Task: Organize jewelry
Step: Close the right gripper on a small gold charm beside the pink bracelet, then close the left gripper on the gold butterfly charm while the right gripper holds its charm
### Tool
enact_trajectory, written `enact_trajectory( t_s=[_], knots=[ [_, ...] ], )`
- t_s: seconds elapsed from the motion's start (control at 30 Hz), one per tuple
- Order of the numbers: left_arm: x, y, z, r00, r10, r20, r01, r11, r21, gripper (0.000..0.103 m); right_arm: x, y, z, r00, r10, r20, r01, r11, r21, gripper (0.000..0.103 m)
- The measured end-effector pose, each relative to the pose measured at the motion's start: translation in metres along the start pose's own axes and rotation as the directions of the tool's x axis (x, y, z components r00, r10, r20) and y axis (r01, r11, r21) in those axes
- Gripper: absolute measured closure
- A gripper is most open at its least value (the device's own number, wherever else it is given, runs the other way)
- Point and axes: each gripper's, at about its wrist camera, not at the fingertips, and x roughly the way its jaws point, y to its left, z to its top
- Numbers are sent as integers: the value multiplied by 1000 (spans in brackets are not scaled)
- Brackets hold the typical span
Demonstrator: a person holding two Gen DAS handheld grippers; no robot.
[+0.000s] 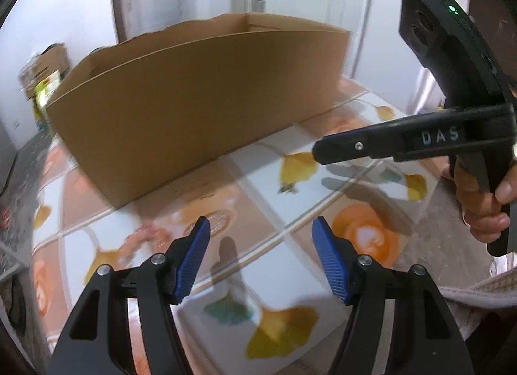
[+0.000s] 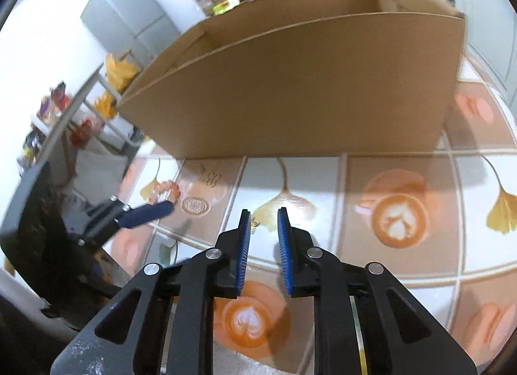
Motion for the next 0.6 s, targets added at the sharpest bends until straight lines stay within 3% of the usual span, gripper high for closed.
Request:
enact_trajectory(
  t_s=[0.1,0.33,0.6],
  knots=[
    [9,-9,8,1000,-27,10,26,998,54,45,-6,-6,-5,1000,2,9,-3,1000,10,85],
    [37,-13,25,999,-29,-37,33,994,102,74,-7,-14,-12,999,33,23,-34,999,37,85],
    [47,-15,32,999,-27,-29,30,994,110,86,-8,-28,-10,999,45,24,-46,997,54,85]
  ],
)
